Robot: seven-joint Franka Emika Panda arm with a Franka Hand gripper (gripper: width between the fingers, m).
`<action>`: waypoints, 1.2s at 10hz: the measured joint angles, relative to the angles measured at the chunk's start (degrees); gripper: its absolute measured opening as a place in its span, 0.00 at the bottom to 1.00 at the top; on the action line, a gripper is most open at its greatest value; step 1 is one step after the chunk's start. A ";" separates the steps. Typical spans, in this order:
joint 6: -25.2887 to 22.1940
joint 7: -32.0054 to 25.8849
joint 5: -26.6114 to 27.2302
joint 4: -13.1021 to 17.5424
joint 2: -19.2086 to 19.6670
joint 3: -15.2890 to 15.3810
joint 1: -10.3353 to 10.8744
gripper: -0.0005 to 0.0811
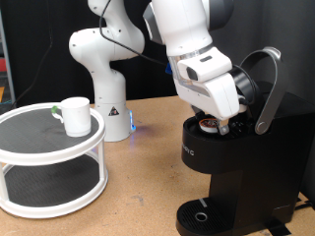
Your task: Make a cup of coffee with the keurig machine
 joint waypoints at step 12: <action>-15.64 3.27 5.10 3.02 -7.72 -4.16 -2.34 1.00</action>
